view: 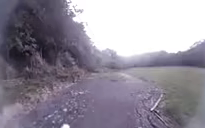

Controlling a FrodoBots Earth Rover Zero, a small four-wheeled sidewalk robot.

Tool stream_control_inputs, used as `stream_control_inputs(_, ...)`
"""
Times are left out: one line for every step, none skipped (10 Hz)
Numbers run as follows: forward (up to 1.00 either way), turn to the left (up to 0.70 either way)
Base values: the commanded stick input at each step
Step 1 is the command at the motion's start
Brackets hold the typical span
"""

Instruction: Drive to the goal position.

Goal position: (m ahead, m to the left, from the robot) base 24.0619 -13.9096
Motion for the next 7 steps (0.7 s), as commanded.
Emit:
stream_control_inputs(0.70, -0.01)
stream_control_inputs(0.70, -0.02)
stream_control_inputs(0.70, -0.35)
stream_control_inputs(0.70, -0.35)
stream_control_inputs(0.70, -0.35)
stream_control_inputs(0.70, -0.35)
stream_control_inputs(0.70, -0.35)
